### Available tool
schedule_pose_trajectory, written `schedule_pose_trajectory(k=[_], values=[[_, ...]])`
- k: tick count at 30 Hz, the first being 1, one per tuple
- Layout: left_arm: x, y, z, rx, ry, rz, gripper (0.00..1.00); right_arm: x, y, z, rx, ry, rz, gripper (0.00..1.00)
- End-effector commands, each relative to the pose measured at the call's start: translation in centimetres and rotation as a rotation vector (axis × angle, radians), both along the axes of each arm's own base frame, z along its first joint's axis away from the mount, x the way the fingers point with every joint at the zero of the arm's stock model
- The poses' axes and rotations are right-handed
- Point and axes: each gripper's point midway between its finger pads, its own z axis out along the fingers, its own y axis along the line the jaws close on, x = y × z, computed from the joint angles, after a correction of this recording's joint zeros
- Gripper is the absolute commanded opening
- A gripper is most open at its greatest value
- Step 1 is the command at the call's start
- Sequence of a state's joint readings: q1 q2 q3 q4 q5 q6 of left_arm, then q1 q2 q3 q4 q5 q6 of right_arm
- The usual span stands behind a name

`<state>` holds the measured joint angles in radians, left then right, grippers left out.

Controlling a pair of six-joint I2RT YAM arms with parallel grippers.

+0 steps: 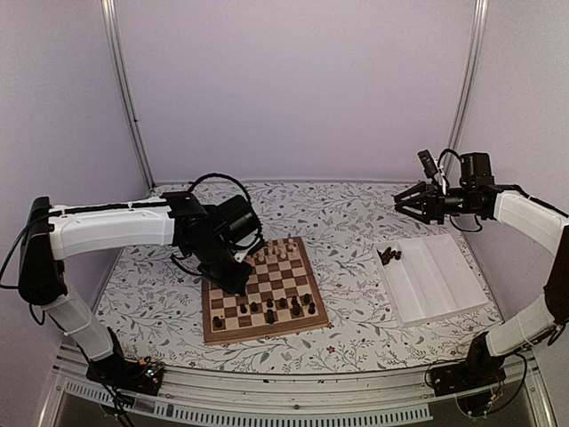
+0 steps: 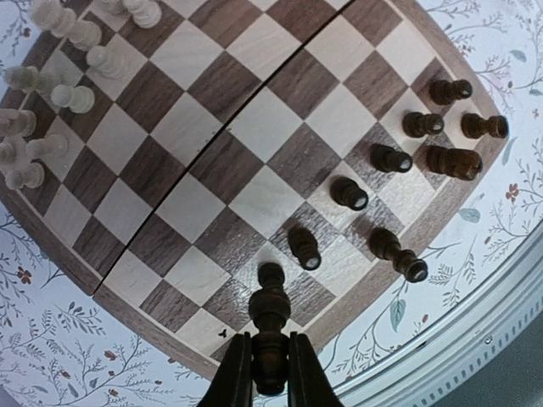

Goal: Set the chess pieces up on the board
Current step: Place the chess piece on the chessboard.

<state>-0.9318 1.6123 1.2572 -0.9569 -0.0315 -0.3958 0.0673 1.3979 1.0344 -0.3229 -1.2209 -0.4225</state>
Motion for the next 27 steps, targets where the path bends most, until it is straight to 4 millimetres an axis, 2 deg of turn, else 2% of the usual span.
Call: schedule_pose_trajectory(k=[1,10,19,27], values=[[-1.5,-1.9,-0.7,0.034,0.015,-0.087,0.07,-0.3,0.2,-0.2,0.003,0.006,0.016,0.47],[-3.6,-3.7,-2.6,0.074,0.058,-0.171,0.07,-0.4,0.3,-0.1,0.004,0.003,0.019,0.47],[-4.6,-4.5,-3.8,0.075,0.095,-0.201,0.07,-0.4,0.2,-0.1,0.004,0.003,0.020,0.47],[-4.8,-4.8,-4.3,0.073,0.103,-0.204,0.08,-0.4,0.2,-0.2,0.004,0.004,0.020,0.47]])
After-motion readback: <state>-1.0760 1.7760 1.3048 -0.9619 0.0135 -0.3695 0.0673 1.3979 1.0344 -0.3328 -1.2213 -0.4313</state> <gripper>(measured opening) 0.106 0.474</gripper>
